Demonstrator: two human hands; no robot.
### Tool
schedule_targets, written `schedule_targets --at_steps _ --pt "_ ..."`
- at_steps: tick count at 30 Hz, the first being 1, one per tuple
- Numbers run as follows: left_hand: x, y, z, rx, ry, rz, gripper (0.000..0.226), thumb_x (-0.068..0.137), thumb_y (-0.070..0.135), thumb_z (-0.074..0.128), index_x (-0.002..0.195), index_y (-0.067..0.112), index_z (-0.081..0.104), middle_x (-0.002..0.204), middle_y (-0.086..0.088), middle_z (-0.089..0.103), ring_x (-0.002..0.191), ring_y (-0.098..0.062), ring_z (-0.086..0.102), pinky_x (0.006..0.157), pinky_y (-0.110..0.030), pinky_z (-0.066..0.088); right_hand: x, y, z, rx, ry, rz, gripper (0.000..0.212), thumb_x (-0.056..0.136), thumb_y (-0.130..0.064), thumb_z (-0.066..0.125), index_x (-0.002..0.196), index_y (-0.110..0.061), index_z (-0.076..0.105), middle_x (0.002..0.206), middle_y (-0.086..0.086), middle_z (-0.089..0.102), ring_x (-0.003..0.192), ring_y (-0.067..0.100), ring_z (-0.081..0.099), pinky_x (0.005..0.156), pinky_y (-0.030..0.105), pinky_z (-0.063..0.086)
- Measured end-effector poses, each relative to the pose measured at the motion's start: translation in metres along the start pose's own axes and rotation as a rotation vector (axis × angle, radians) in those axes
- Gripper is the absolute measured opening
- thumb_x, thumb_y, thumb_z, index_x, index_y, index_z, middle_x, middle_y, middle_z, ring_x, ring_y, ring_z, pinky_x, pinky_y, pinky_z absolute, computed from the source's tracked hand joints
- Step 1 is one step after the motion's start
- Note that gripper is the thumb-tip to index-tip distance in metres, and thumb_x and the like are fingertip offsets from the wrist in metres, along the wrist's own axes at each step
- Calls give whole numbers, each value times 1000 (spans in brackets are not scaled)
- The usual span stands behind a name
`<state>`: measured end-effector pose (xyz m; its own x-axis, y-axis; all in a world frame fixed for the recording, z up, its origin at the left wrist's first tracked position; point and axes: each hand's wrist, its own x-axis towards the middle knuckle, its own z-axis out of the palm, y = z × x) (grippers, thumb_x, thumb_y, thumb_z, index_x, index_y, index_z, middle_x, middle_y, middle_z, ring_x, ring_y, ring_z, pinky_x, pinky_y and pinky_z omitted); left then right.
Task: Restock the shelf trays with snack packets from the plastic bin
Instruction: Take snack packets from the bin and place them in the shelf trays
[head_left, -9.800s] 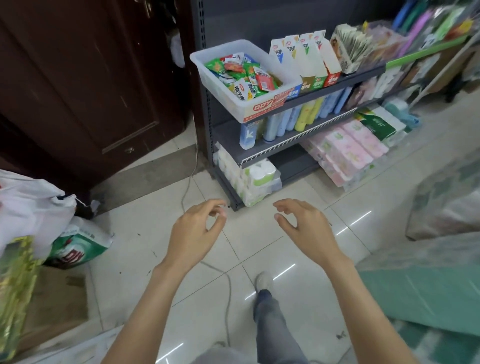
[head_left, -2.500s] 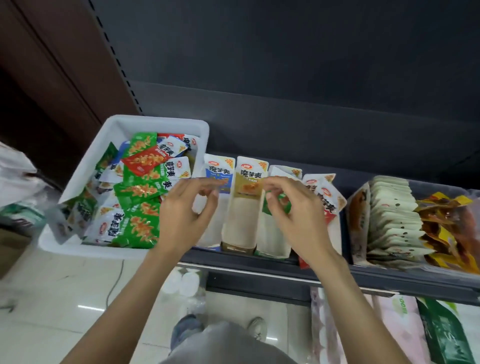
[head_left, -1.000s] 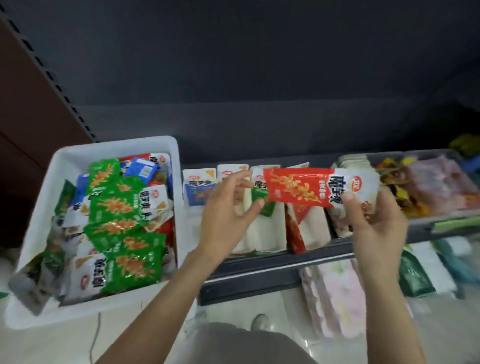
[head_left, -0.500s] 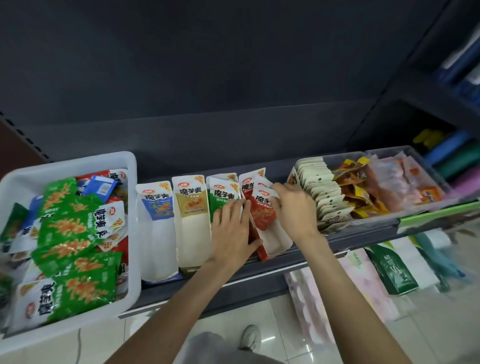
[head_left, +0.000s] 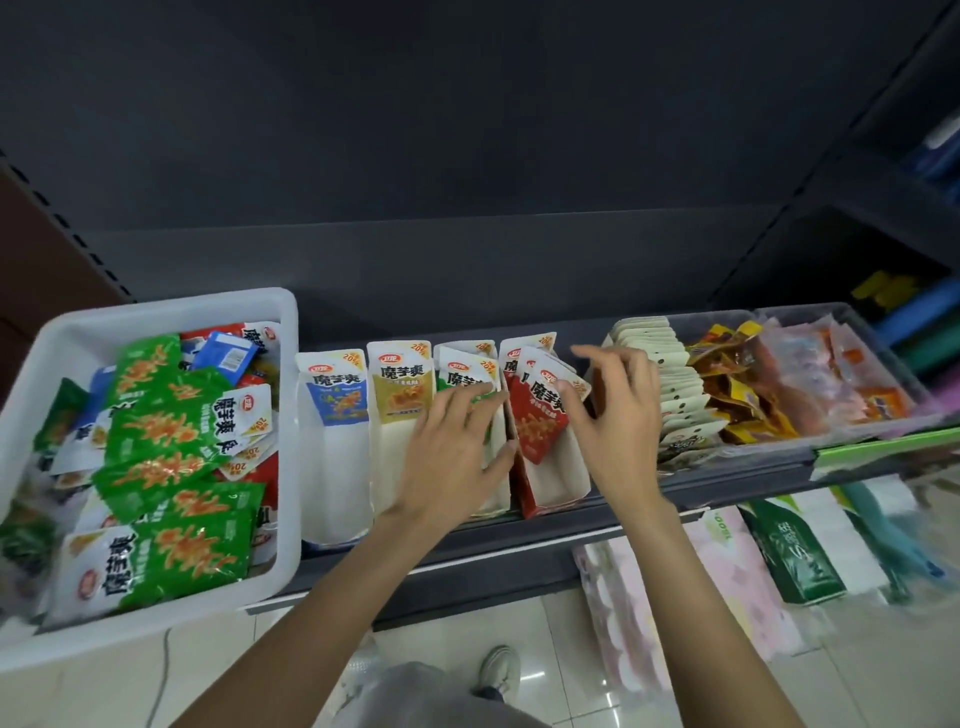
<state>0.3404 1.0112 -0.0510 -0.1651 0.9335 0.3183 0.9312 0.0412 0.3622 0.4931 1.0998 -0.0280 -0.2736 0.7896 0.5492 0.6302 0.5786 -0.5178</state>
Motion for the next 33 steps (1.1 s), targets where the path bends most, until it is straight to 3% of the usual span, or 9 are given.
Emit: schedule_targets --at_steps 4,8,12,16,22,26,29,31,33 --pt "-27 -36 -49 -196 278 -24 33 90 34 48 114 15 62 109 2 64 103 -13 53 89 -27 42 -20 -46 1 184 -144 -61 27 90 -29 52 111 -15 60 105 1 58 97 17 54 81 25 43" --pt "-66 -101 -98 -109 420 -186 21 88 24 51 97 12 64 88 4 65 86 -12 53 78 -26 39 -23 -102 35 288 -469 -203 21 90 -24 55 110 -18 61 99 -6 63 89 6 57 77 19 46" --pt "-97 -185 -111 89 159 -452 32 82 23 66 112 13 61 104 -4 65 99 -28 56 87 -39 43 -18 -163 97 244 -709 -393 23 92 -14 57 114 -16 62 108 -1 65 96 14 61 80 33 53" --pt "-99 -227 -110 224 -199 -626 66 86 45 58 142 19 34 145 -5 37 135 -28 29 112 -44 25 -11 -212 168 77 -882 -525 37 95 -17 50 132 -14 50 131 4 53 116 21 53 88 35 48" --pt "-95 -247 -107 345 -275 -584 66 91 52 48 146 25 26 150 -1 32 136 -25 30 113 -40 23 -12 -241 240 -322 -1113 -547 66 95 -32 52 149 -10 18 147 20 28 135 34 29 103 46 35" --pt "-94 -252 -115 345 -240 -542 63 85 50 59 141 28 37 133 -4 47 125 -27 41 104 -39 33 -14 -244 234 -372 -941 -696 43 93 -29 55 130 -11 45 119 12 58 110 31 57 80 43 48" --pt "-100 -251 -126 236 8 -312 32 88 30 63 119 25 63 105 -3 66 96 -24 62 80 -36 49 -14 -245 205 -203 -731 -727 22 97 -26 47 108 -12 59 90 6 68 81 26 67 65 35 50" --pt "-105 -238 -142 158 212 -258 22 89 32 59 105 22 71 83 1 71 67 -18 66 55 -26 50 -10 -242 178 41 -511 -617 17 94 -26 55 98 -13 66 88 1 70 81 18 66 72 34 53" --pt "-108 -220 -158 16 314 -285 31 88 40 52 103 21 71 78 2 72 57 -12 64 50 -23 50 -7 -235 143 289 -301 -382 24 93 -33 56 108 -18 66 109 -7 65 103 9 57 90 24 45"
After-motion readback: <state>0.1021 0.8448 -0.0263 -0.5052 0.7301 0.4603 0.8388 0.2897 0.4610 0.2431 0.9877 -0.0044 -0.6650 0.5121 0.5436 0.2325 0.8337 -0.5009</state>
